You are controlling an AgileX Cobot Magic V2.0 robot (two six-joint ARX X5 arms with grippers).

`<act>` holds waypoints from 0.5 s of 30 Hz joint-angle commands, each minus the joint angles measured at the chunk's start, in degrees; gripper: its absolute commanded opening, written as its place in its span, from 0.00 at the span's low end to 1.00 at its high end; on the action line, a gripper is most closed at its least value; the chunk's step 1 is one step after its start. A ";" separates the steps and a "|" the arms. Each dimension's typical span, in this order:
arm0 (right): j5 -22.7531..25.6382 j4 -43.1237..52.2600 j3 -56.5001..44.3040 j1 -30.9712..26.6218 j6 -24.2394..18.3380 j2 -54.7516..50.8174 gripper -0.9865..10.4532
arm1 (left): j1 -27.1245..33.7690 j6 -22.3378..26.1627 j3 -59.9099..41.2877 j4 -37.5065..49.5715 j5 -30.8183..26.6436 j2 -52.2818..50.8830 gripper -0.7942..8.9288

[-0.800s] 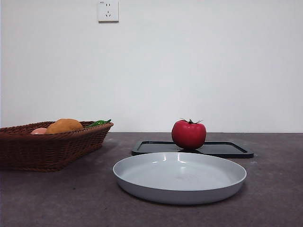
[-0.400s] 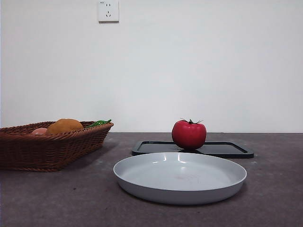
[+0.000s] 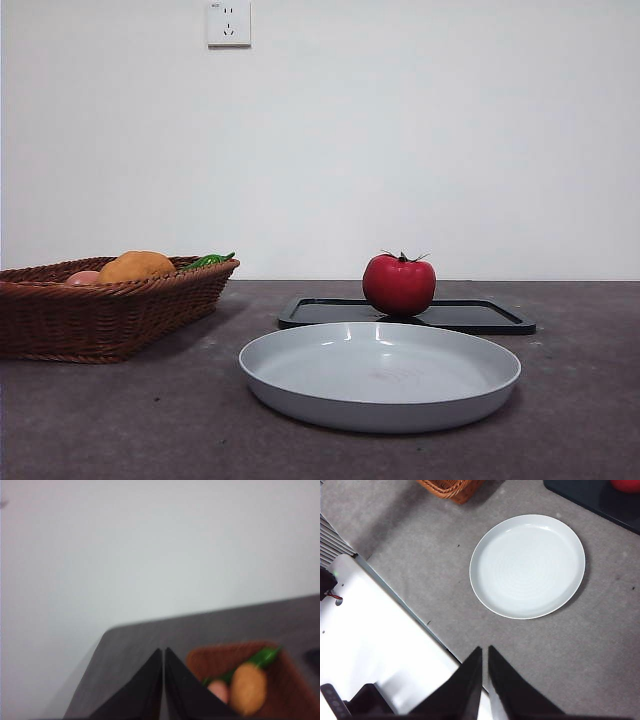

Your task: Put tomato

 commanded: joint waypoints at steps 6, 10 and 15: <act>-0.02 0.57 0.57 0.31 -0.33 0.33 0.09 | 1.60 -0.09 -14.19 0.57 -1.64 -10.38 0.09; -0.04 0.57 0.57 0.31 -0.33 0.33 0.09 | 1.60 -0.24 -20.72 0.44 -1.64 -14.36 0.09; -0.04 0.57 0.57 0.31 -0.33 0.33 0.09 | 1.60 -0.68 -26.49 0.35 -1.62 -18.36 0.09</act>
